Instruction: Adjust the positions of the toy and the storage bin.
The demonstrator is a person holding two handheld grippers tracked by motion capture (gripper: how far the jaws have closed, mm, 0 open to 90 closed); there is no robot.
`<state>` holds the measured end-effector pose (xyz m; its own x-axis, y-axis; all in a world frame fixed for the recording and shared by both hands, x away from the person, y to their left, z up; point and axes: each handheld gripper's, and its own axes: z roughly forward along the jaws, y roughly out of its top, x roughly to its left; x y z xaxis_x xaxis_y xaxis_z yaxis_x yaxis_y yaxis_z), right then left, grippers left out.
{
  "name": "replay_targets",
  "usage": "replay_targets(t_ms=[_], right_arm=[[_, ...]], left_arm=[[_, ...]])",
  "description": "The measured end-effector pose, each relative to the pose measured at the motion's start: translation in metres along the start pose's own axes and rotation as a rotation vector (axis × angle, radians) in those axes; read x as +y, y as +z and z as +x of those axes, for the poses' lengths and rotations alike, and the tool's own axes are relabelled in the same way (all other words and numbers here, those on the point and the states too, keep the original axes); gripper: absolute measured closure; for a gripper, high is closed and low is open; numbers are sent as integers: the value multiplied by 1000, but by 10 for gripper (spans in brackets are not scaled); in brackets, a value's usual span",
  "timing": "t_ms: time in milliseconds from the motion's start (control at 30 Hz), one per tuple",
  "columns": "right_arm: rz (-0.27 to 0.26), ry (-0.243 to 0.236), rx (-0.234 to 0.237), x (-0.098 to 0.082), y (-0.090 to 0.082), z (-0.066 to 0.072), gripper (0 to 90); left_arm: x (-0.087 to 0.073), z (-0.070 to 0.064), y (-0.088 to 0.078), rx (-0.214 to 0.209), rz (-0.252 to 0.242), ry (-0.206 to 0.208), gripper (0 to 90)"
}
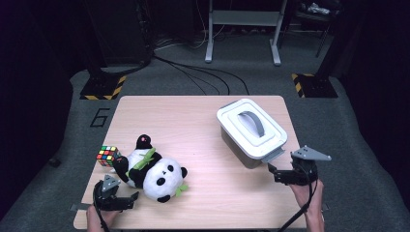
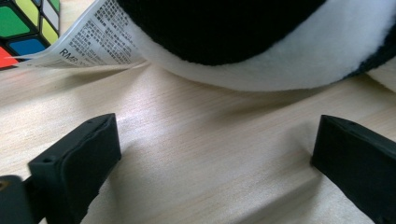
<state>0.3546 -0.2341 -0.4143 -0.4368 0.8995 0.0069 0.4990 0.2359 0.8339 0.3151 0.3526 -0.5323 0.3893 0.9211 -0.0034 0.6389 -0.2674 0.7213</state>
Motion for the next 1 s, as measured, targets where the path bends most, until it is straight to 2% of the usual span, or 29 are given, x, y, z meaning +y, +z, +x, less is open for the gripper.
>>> replay_targets(t_ms=[133,200,333,467,533,667,733,867,900,967,1000], right_arm=[[13,-38,-2,27,9,0,22],[25,-61,2,42,19,0,27],[55,-81,10,60,40,-2,70],[95,-87,24,74,61,-3,152],[108,-84,17,80,69,-4,253],[132,-73,28,88,84,-9,341],[137,-67,26,92,89,-7,407],[142,-93,1,95,96,-6,550],[151,-78,-9,96,97,-5,567],[151,-89,1,97,98,-4,634],[149,-97,-2,97,99,-3,639]], left_arm=[[0,0,0,1,-3,0,0],[0,0,0,0,-3,0,0],[1,0,0,-7,11,-8,0],[0,-1,1,4,-6,-14,0],[0,-1,2,5,-8,-14,0],[0,-1,2,5,-7,-14,0],[1,-1,2,5,-7,-14,0],[1,-1,2,6,-6,-15,0],[1,-1,2,6,-6,-14,0],[1,-1,1,7,-6,-12,0],[1,-1,2,6,-6,-14,0]])
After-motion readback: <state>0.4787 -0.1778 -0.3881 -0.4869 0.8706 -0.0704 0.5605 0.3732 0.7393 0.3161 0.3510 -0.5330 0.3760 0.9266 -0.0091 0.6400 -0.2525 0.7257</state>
